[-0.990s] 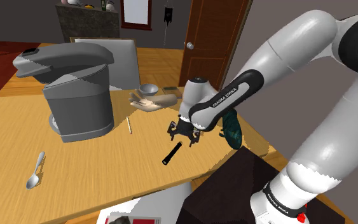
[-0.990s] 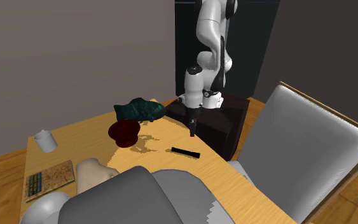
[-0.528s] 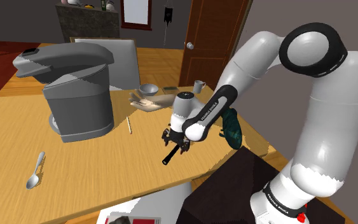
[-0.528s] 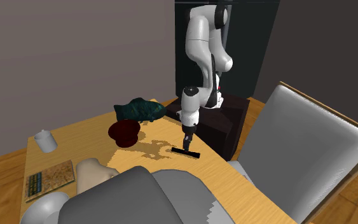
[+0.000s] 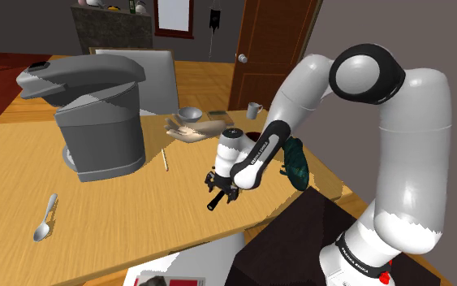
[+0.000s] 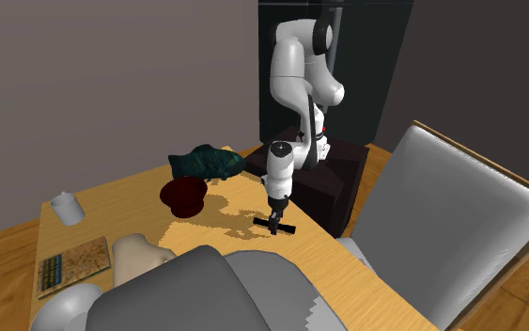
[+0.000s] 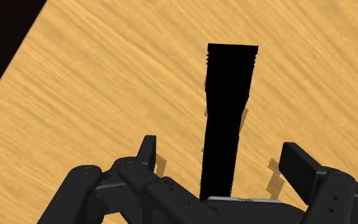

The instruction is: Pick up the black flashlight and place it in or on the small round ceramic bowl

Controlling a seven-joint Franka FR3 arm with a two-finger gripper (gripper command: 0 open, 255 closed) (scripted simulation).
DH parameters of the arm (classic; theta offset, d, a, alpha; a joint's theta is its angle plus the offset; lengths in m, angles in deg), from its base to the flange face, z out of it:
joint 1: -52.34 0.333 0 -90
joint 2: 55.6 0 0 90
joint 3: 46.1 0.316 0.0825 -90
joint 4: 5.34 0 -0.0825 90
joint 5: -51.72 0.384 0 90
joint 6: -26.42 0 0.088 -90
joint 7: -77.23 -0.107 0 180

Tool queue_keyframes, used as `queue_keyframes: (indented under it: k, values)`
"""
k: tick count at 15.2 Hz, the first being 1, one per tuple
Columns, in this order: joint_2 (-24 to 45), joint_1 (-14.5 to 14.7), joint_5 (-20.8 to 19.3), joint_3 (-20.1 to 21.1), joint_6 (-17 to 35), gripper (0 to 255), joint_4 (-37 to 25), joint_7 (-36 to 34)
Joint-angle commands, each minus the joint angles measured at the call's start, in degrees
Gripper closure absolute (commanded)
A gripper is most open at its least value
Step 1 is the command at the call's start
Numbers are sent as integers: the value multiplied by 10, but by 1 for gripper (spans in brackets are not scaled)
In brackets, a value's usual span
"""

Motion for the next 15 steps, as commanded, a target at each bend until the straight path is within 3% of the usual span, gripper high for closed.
queue_keyframes:
  k: [1, 8, 9, 15]
  values:
    - [13, 5, -5, -7, 8, 0, -5, -3]
    - [13, 5, -5, -7, 8, 0, -5, -3]
    - [13, 5, -5, -7, 8, 255, -5, -3]
    - [12, 5, -5, -7, 8, 255, -5, -3]
